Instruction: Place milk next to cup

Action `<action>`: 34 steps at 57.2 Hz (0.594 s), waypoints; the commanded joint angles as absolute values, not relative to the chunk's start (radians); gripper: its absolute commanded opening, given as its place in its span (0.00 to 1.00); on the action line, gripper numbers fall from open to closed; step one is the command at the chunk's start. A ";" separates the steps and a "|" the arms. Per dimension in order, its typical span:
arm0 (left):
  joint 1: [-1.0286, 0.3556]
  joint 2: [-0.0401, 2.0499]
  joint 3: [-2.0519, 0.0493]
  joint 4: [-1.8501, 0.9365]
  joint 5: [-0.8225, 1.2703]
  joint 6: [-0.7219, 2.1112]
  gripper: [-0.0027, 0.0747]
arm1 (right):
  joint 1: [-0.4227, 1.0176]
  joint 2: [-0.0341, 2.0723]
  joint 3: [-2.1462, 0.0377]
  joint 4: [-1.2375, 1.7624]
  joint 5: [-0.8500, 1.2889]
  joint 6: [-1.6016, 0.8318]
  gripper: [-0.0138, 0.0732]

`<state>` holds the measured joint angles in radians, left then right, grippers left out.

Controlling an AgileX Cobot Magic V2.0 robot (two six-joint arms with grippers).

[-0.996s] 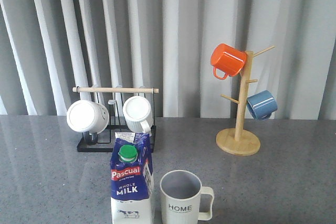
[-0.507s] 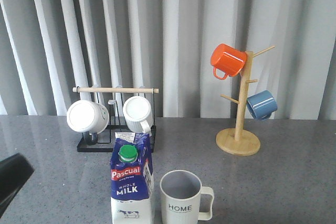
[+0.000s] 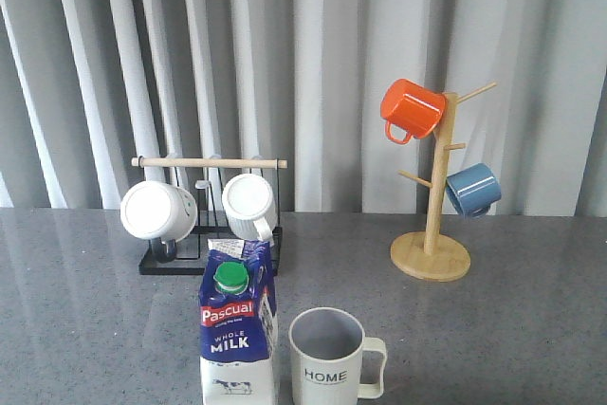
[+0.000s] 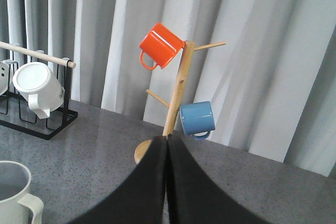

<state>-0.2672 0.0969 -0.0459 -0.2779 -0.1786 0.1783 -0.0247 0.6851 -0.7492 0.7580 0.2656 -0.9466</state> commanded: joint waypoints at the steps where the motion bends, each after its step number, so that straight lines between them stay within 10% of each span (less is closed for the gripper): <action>1: -0.183 0.054 -0.067 -0.204 -0.091 0.097 0.03 | -0.029 0.690 -0.777 0.763 0.213 -0.942 0.15; 34: -0.095 -0.027 0.010 -0.178 -0.075 0.057 0.03 | -0.029 0.690 -0.777 0.763 0.213 -0.942 0.15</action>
